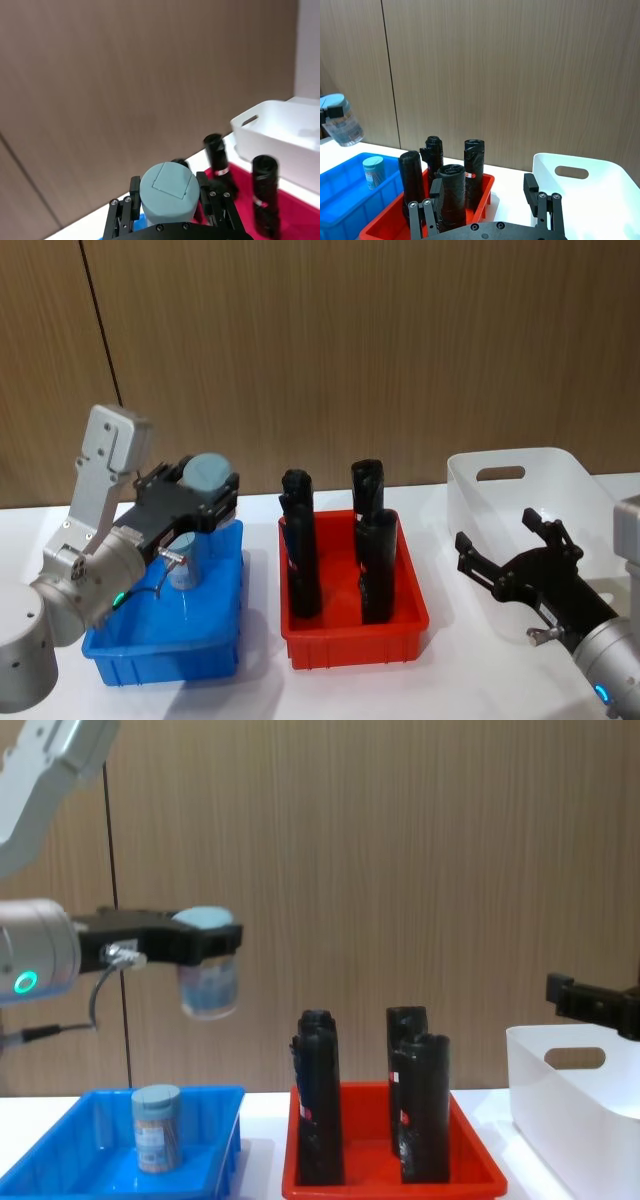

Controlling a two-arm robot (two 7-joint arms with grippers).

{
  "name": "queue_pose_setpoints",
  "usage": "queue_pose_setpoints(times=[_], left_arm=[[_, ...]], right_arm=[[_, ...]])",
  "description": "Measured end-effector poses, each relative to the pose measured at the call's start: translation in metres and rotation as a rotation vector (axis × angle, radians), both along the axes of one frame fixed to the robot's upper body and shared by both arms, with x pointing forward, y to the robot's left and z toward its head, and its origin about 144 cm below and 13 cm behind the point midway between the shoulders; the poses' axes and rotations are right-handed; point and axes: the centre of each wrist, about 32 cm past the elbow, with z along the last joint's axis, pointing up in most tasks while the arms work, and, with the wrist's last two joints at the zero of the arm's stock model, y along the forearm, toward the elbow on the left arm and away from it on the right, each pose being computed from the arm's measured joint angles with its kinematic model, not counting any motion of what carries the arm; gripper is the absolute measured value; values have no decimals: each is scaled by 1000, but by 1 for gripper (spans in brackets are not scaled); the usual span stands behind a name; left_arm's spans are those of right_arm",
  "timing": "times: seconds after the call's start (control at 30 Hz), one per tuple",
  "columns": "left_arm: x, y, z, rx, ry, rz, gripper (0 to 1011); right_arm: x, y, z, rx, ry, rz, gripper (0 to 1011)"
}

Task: Pick the cotton swabs from the blue box and place them into the white box.

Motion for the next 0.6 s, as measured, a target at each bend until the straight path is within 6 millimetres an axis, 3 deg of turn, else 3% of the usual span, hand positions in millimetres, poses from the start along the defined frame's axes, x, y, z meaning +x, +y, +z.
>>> queue_pose_setpoints(times=[0.6], left_arm=[[9,-5,22,7,-84,-289,669]], right_arm=[[0,0,0,0,0,0,1002]])
